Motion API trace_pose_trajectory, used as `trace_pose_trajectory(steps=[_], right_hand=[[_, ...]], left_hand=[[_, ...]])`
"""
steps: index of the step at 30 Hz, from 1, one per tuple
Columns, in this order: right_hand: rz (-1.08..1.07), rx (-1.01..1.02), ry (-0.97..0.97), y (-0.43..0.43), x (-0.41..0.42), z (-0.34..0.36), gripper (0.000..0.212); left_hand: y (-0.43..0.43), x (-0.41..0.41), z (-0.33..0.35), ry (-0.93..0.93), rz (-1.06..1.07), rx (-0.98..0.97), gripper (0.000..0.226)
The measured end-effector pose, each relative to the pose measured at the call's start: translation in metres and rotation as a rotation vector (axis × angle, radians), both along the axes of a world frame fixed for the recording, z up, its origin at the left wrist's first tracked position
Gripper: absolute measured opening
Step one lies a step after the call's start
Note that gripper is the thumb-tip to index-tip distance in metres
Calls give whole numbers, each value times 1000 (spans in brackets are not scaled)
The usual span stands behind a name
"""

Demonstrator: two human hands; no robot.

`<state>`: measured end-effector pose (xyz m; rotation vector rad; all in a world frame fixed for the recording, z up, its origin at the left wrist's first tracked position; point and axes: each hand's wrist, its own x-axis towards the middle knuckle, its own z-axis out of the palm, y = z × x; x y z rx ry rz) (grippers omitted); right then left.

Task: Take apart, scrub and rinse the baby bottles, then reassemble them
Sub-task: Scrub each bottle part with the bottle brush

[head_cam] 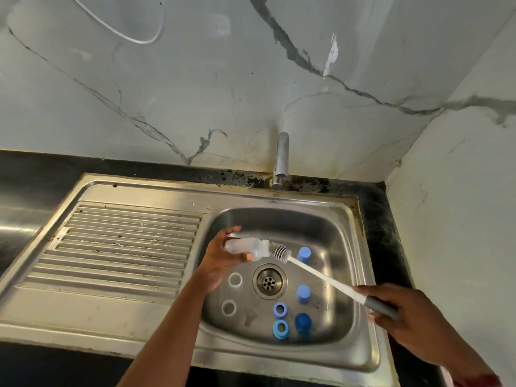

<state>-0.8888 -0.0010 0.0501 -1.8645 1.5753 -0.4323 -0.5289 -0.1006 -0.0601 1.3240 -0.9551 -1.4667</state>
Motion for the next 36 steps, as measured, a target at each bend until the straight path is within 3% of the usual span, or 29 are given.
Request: trace_pose_trajectory(steps=[7,13,15,20,22,25,31,33,36], right_hand=[[-73,-114,-72,14,27,12,48],[41,-260,246,27,60,15,54],[73,-328,335,28,72,11,58],[36,-359,447,48,102,2,63],[-1,-352,481,54,111,-2,64],[-53,-363,521,59,117,-12,55],[-61,-294,461,63,113,-29,45],[-84,-265,370,60,109,-37,34],[-111,-140,157,53,111,-47,38]], left_hand=[[4,7,11,178,-6,97,68],[-3,20,13,307,160,148,39],[-7,23,12,327,216,153,46],[-1,23,9,380,230,205,101],[1,20,10,391,228,219,100],[-1,8,7,465,254,249,77],[-15,-4,0,501,264,234,55],[-20,-8,2,479,294,225,43],[-25,-13,2,443,339,220,31]])
